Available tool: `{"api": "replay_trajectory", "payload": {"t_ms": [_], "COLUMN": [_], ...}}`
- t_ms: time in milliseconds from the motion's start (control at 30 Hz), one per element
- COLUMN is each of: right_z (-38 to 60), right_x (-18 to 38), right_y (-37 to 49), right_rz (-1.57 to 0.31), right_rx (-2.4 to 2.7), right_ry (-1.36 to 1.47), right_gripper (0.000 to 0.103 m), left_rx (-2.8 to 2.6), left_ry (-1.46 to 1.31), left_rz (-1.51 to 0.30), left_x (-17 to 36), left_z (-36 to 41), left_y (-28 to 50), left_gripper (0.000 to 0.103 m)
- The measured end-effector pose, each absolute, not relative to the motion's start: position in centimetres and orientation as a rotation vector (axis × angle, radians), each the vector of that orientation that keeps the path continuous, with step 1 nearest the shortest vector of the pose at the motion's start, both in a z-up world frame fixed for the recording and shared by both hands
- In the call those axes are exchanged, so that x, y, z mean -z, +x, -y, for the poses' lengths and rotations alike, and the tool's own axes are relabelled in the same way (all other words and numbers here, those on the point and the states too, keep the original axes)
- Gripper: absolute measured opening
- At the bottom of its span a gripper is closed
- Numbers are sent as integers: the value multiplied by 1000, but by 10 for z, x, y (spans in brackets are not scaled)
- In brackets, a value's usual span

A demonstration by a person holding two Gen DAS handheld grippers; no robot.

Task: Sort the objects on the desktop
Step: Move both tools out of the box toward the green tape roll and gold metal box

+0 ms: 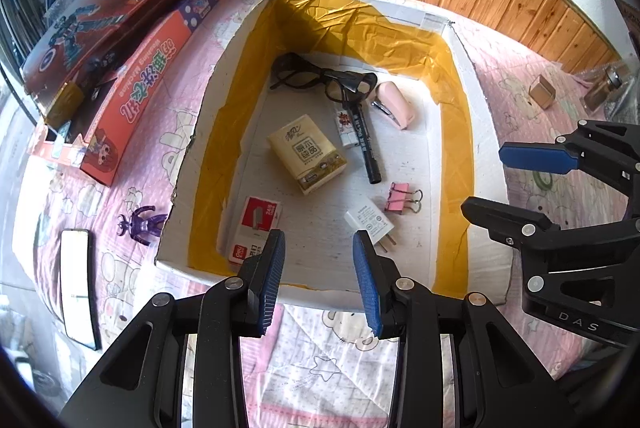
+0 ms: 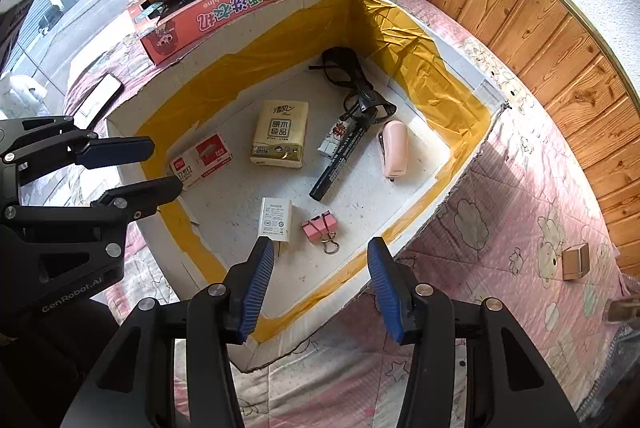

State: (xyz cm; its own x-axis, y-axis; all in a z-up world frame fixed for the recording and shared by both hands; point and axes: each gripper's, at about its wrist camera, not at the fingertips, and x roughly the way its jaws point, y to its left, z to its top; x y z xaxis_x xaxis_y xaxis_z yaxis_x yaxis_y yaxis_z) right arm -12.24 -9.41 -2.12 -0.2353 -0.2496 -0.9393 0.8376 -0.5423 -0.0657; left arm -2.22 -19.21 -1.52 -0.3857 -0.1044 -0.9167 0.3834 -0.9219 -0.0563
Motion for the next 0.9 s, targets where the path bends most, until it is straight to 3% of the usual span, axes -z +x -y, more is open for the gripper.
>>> {"api": "replay_trajectory", "payload": {"t_ms": [600,900], "right_z": [-1,-109], "right_x": [-2,-10], "right_y": [-101,-180], "right_rz": [-264,-44], "right_rx": [2005,2273], "right_ry": [957,1043], "right_gripper": [57,62], "left_rx": [2617,2820], "left_ry": [1166,1367], "left_rz": [-413,-565], "left_x": [-41,-17], "left_z": [131,58], "left_y": [-27,-68], "left_gripper": [37,41]}}
